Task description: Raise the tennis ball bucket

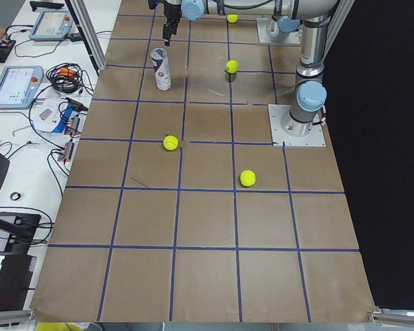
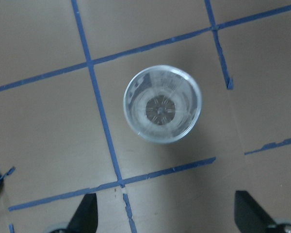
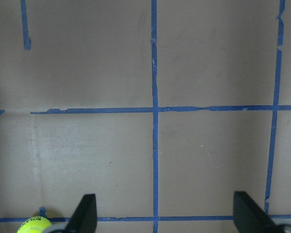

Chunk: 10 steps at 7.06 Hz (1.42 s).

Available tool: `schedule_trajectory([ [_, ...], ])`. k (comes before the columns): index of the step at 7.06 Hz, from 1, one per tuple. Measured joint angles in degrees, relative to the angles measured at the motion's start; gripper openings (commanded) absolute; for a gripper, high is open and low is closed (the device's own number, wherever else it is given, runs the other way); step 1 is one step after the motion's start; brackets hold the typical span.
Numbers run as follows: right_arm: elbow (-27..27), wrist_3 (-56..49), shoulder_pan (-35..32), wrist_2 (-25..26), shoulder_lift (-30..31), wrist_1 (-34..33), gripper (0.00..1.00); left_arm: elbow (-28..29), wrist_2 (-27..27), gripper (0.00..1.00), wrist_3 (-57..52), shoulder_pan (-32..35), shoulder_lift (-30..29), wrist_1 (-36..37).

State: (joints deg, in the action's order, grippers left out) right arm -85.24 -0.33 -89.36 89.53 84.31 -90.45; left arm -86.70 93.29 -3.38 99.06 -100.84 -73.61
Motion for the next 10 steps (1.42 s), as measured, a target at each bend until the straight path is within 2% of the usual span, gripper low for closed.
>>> schedule_trajectory([
  [2, 0.3, 0.8, 0.0, 1.0, 0.2, 1.2, 1.0, -4.6, 0.1, 1.0, 0.3, -3.0, 5.6, -2.8],
  [3, 0.4, 1.3, -0.2, 1.3, 0.3, 1.5, 1.0, -4.7, 0.3, 1.0, 0.7, -3.7, 6.6, -5.6],
  [10, 0.6, 2.8, -2.3, 0.8, 0.1, 0.9, 1.0, -4.3, 0.4, 1.0, 0.9, -5.3, 7.5, -7.9],
])
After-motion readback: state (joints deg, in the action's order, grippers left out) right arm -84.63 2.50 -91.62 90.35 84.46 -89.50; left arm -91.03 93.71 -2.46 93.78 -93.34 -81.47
